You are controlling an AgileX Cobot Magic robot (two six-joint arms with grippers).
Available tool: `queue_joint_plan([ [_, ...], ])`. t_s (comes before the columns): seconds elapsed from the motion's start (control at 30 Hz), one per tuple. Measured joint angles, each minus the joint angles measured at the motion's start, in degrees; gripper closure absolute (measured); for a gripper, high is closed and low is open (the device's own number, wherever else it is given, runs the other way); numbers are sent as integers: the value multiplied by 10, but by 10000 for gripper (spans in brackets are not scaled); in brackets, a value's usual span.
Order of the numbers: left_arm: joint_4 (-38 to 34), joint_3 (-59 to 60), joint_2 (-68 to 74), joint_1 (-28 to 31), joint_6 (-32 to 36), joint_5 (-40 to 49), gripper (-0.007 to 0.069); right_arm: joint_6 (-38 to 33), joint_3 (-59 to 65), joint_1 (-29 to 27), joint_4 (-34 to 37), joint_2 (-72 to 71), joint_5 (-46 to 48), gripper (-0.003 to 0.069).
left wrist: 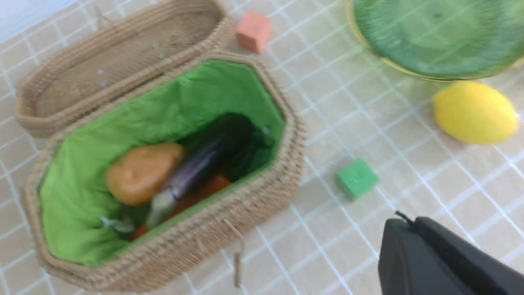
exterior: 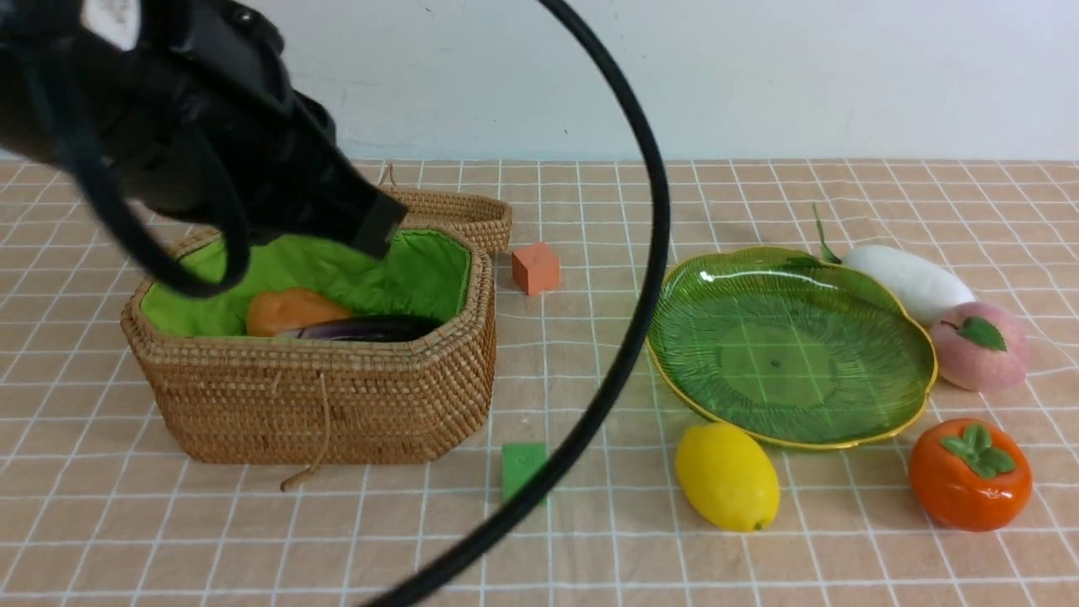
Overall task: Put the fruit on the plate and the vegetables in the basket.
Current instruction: Use the right arm to grab a lemon and put it into the right plate
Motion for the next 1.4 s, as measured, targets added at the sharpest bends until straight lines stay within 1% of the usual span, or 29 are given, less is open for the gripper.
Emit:
queue_joint_plan([
  [0.07, 0, 32, -27, -9, -4, -4, 638, 4, 0, 0, -2, 10, 0, 421],
  [0.17, -4, 113, -85, -19, -21, -36, 638, 13, 0, 0, -11, 32, 0, 433],
  [0.23, -14, 198, -146, -21, -37, -94, 638, 27, 0, 0, -21, 56, 0, 446],
  [0.27, -15, 205, -158, -21, -39, -99, 638, 29, 0, 0, -23, 61, 0, 449],
  [0.33, -30, 283, -225, -21, -43, -159, 638, 47, 0, 0, -33, 94, -2, 467],
  [0.37, -32, 290, -232, -21, -43, -165, 638, 47, 0, 0, -34, 102, -2, 470],
  [0.4, -46, 339, -269, -21, -43, -204, 638, 59, 0, 0, -38, 135, -6, 487],
  [0.53, -103, 478, -413, -21, -45, -317, 638, 65, 0, 0, -30, 244, -23, 537],
  [0.6, -111, 510, -445, -21, -45, -350, 638, 66, 0, 4, -21, 286, -36, 557],
  [0.63, -111, 514, -450, -21, -45, -350, 638, 67, 0, 5, -21, 292, -38, 559],
  [0.67, -114, 532, -469, -21, -45, -367, 638, 72, 0, 14, -17, 317, -46, 568],
  [0.73, -115, 564, -506, -21, -46, -394, 638, 96, 0, 56, -22, 373, -79, 587],
  [0.77, -115, 565, -510, -21, -46, -395, 638, 99, 0, 60, -24, 378, -82, 588],
  [0.8, -115, 571, -522, -21, -46, -401, 638, 127, -3, 104, -51, 418, -106, 591],
  [0.83, -115, 571, -523, -21, -46, -401, 638, 127, -3, 104, -51, 418, -106, 591],
  [0.87, -111, 571, -526, -21, -44, -406, 638, 164, -17, 145, -104, 462, -114, 584],
  [0.9, -111, 571, -526, -21, -44, -407, 638, 168, -19, 145, -104, 462, -114, 584],
  [0.97, -111, 571, -528, -21, -39, -408, 638, 225, -52, 172, -189, 516, -118, 539],
  [1.0, -111, 571, -528, -21, -39, -409, 638, 234, -60, 173, -205, 526, -119, 522],
  [1.07, -111, 571, -528, -21, -39, -409, 638, 251, -81, 174, -239, 551, -123, 460],
  [1.1, -111, 571, -528, -21, -38, -409, 638, 257, -97, 174, -263, 574, -125, 373],
  [1.13, -111, 571, -528, -21, -38, -409, 638, 259, -103, 174, -274, 588, -127, 307],
  [1.17, -111, 571, -528, -21, -38, -409, 638, 259, -105, 174, -275, 590, -128, 293],
  [1.2, -111, 572, -528, -21, -38, -409, 638, 261, -113, 174, -287, 609, -136, 194],
  [1.23, -111, 572, -528, -21, -38, -409, 638, 262, -115, 174, -293, 620, -142, 138],
  [1.27, -111, 572, -528, -21, -38, -409, 638, 262, -116, 175, -303, 639, -157, 55],
  [1.37, -111, 572, -528, -21, -38, -408, 638, 263, -116, 175, -315, 674, -189, -8],
  [1.4, -111, 572, -528, -21, -38, -408, 638, 264, -116, 175, -317, 686, -203, -12],
])
